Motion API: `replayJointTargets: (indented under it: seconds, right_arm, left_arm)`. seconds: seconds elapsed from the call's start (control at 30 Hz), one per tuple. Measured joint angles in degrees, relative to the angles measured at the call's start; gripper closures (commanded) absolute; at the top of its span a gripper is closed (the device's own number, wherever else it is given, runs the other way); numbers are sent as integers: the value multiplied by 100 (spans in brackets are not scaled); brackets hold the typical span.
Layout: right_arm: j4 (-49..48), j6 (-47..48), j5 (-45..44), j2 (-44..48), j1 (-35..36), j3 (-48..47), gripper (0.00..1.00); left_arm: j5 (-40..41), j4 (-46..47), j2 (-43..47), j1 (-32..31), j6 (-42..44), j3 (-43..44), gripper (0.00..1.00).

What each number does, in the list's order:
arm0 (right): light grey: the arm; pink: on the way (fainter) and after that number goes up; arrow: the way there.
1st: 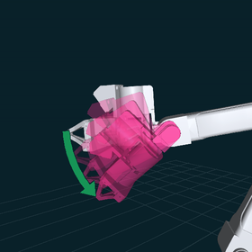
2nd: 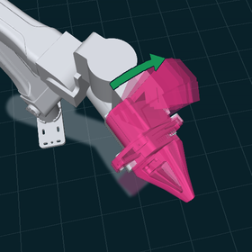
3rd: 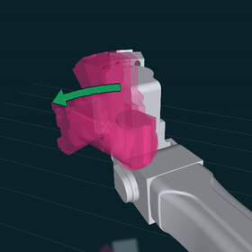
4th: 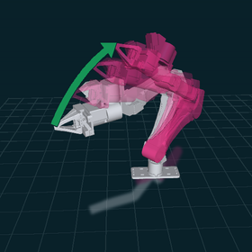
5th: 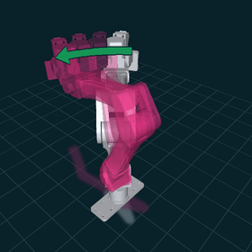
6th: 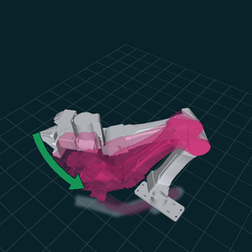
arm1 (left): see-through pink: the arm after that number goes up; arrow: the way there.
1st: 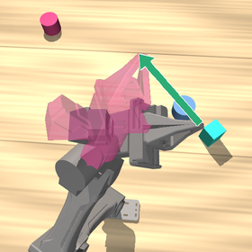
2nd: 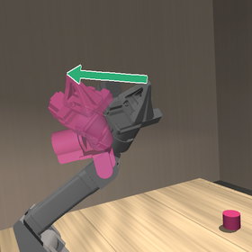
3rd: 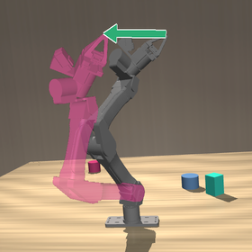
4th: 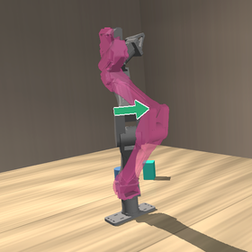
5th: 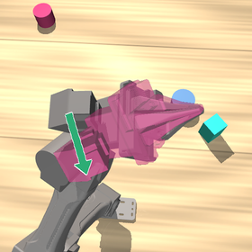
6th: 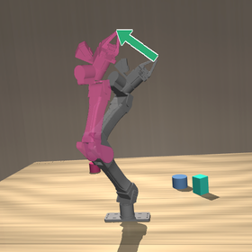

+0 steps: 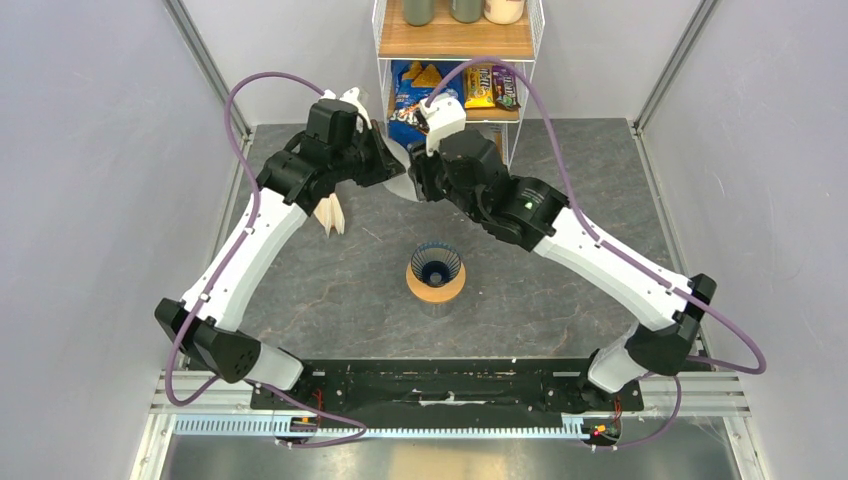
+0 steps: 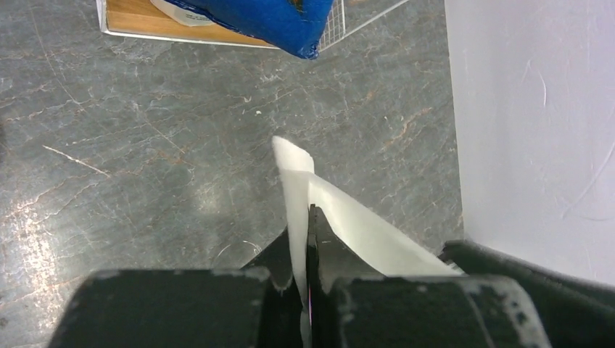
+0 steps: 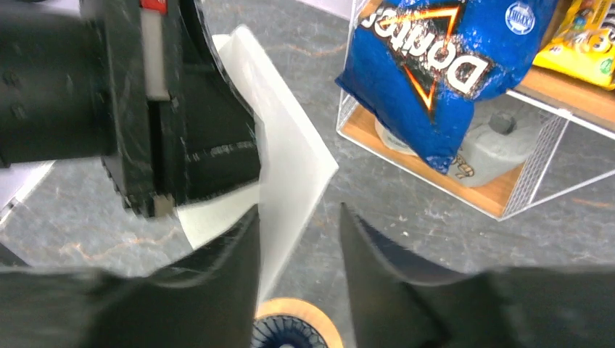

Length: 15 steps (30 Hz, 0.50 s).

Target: Place the coffee filter in the dripper

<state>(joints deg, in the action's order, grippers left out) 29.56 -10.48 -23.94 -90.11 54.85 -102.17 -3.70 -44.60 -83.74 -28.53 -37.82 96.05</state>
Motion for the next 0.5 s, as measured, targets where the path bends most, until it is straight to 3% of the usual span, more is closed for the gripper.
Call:
replayJointTargets:
  seconds: [0.07, 0.13, 0.23, 0.5]
  right_arm:
    - [15, 39, 181, 186, -44, 208, 16]
    - [15, 166, 535, 492, -149, 474, 8]
    - [46, 415, 1141, 1029, -404, 791, 4]
    - [579, 2072, 3191, 2527, -964, 1462, 3]
  left_arm:
    - [-177, 13, 50, 42, 101, -33, 98]
    - [-417, 22, 120, 96, 251, -83, 98]
    - [-911, 28, 212, 227, 507, -140, 98]
    - [-3340, 7, 260, 811, 1547, -179, 98]
